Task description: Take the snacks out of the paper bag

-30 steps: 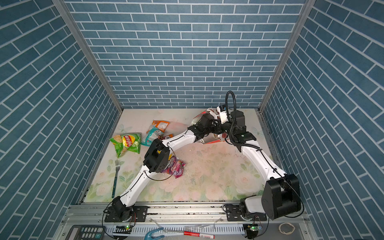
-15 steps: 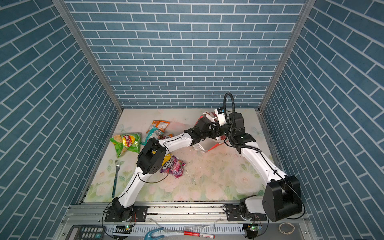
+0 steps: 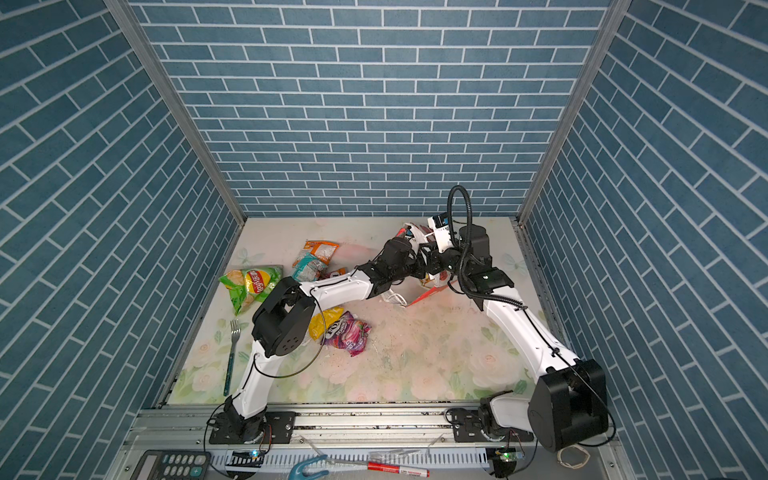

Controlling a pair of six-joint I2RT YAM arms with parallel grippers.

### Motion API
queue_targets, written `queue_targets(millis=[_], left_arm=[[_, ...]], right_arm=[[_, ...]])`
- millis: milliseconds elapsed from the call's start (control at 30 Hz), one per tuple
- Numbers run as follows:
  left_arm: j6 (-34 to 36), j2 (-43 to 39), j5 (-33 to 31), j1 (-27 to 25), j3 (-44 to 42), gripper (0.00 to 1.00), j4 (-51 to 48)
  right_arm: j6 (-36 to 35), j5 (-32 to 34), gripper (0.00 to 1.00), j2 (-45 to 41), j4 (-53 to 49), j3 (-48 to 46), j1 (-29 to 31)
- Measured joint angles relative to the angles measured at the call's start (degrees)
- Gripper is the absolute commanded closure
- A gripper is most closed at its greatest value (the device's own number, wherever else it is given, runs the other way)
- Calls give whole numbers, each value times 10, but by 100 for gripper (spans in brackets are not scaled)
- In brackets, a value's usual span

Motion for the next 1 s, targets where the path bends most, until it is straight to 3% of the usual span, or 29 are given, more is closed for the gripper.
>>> queue_targets(millis=[67,100,267,667,1000], left_arm=[[-6,-1,11,3,-6,46,8],[-9,-4,17,5,-12,40,10],[-10,-53,34,7,-60,27,3],[31,-169,56,13,-61,10,-160],[67,-297,82,10,-26,6,-211]], right_arm=[[-1,0,100,0,-5,0,0],[-3,0,100,0,-6,0,0],[-10,7,100,0,-15,2,1],[-15,39,100,-10,-38,26,7],[-17,63,100,-7,-64,26,5]])
